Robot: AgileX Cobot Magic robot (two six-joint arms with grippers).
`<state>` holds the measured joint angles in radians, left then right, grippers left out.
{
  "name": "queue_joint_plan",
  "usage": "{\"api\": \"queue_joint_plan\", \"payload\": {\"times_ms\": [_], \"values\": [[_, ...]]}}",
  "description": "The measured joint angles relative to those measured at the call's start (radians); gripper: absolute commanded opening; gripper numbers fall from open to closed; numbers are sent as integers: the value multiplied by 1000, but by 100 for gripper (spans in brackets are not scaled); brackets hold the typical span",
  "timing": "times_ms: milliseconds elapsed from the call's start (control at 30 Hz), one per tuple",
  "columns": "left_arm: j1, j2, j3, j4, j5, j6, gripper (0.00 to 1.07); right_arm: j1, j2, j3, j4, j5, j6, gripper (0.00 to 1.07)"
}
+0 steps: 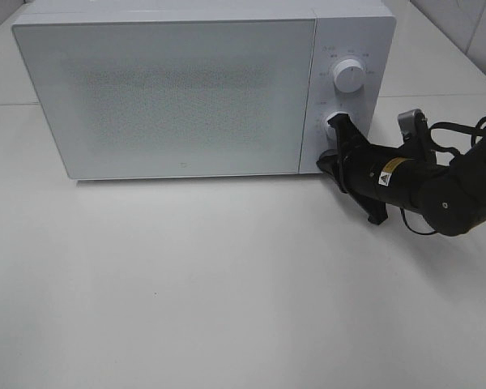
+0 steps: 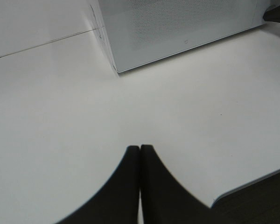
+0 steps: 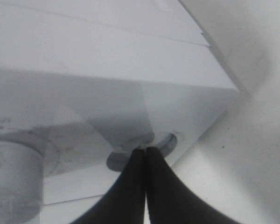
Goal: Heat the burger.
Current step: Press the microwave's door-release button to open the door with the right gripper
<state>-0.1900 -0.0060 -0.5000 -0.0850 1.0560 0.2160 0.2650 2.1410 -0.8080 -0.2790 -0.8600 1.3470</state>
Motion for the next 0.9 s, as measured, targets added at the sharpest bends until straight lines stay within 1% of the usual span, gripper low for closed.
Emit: {"api": "queue_joint_plan", "payload": {"times_ms": [233, 300, 567, 700, 900], "values": [[0, 0, 0, 0, 0, 0, 0, 0, 0, 3, 9, -27, 0, 0], [0, 0, 0, 0, 0, 0, 0, 1, 0, 13, 46, -62, 0, 0], [0, 0, 0, 0, 0, 0, 0, 7, 1, 20, 85, -89, 0, 0], [0, 0, 0, 0, 0, 0, 0, 9, 1, 18, 86, -86, 0, 0], [0, 0, 0, 0, 0, 0, 0, 9, 2, -11, 77, -25, 0, 0]]}}
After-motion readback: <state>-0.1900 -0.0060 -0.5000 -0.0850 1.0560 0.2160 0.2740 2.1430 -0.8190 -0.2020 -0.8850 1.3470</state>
